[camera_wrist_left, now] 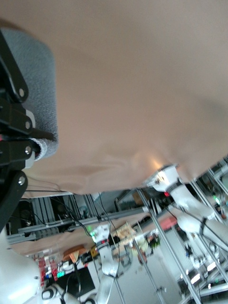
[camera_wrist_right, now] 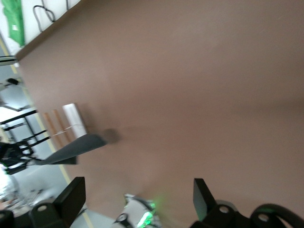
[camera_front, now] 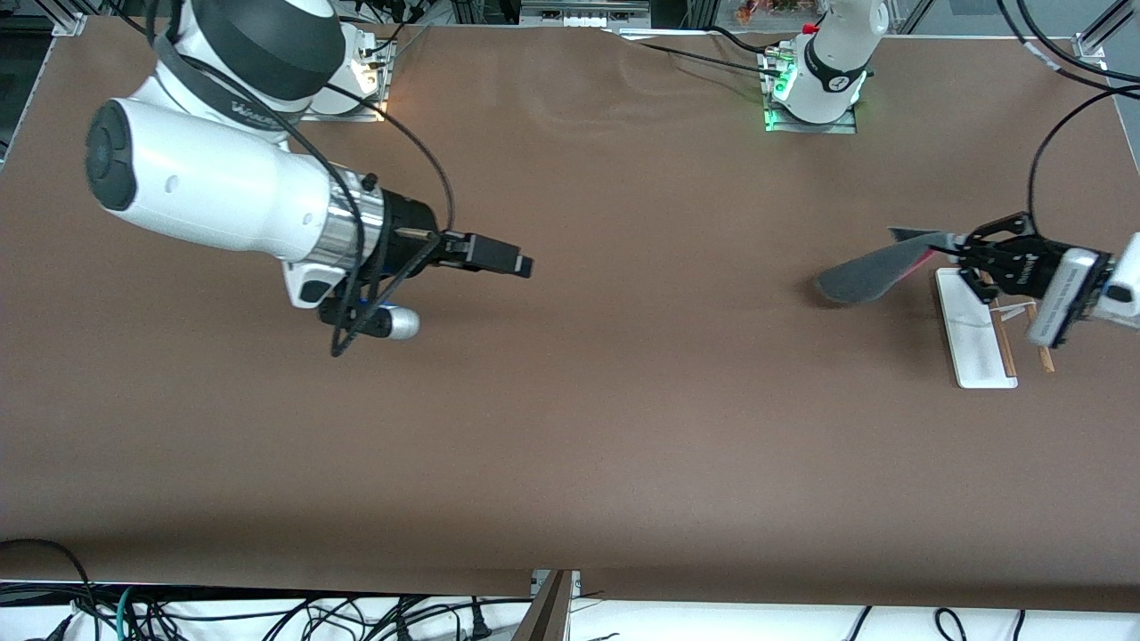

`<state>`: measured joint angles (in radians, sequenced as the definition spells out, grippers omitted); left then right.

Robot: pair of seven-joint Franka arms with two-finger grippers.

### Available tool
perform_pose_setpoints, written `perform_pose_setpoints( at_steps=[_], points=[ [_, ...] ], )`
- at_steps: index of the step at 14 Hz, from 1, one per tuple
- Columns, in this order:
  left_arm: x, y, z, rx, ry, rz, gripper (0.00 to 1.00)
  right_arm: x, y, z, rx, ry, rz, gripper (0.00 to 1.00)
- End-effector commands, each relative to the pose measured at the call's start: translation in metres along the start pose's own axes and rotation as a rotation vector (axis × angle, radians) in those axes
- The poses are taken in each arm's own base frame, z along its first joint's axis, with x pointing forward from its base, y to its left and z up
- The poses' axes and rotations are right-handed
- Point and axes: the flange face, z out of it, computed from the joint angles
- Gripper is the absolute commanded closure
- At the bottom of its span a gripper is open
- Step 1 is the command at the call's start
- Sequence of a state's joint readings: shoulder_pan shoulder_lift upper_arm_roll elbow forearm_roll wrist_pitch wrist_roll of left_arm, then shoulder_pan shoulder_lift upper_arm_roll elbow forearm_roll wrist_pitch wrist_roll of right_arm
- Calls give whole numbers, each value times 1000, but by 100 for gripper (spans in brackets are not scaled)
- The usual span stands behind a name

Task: Pass towel and hang on rack
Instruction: 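Carry the towel with the left gripper over the dowel rack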

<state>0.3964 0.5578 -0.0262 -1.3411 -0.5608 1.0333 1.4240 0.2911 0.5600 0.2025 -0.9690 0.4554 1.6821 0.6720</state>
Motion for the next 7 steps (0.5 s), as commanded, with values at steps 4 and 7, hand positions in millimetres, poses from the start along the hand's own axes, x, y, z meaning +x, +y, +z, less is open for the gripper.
perform_pose_setpoints(
  at_steps=[4, 7],
  points=[
    [-48, 3, -75, 255, -165, -76, 100, -25, 72, -48, -275, 89, -212, 0],
    [-87, -5, -96, 347, -239, -68, 100, -24, 118, -86, -338, 54, -243, 0]
  ],
)
